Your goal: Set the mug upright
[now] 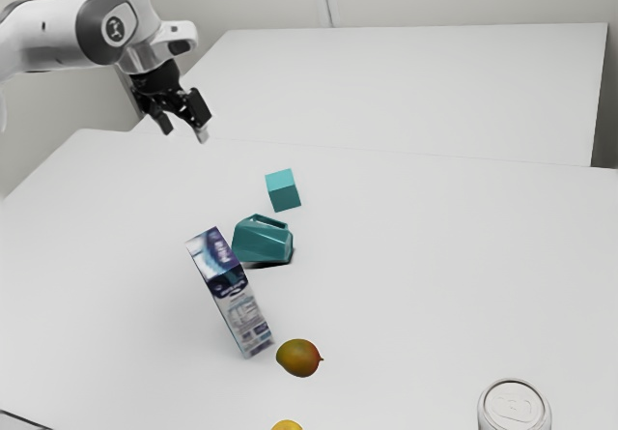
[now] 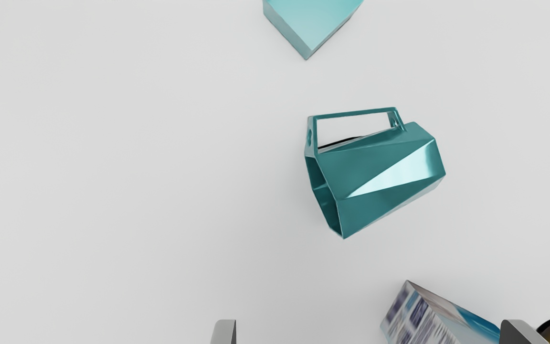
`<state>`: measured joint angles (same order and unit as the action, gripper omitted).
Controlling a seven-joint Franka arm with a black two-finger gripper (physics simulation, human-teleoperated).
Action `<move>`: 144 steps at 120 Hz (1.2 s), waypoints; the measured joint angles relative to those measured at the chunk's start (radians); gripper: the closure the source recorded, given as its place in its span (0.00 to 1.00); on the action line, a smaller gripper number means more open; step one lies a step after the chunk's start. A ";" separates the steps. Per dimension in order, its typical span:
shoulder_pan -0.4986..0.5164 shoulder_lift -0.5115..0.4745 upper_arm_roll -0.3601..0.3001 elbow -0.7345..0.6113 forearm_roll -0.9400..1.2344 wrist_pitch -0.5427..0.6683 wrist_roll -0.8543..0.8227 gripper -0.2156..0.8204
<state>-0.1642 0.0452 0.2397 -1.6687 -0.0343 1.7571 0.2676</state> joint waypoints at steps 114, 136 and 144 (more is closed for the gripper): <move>0.186 -0.072 0.319 -0.586 -0.740 0.313 0.392 0.21; 0.225 0.078 0.307 -0.541 -0.943 0.317 0.566 0.21; 0.217 0.101 0.295 -0.539 -1.009 0.315 0.629 0.21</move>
<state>0.0532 0.1466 0.5347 -2.2080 -1.0428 2.0721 0.8967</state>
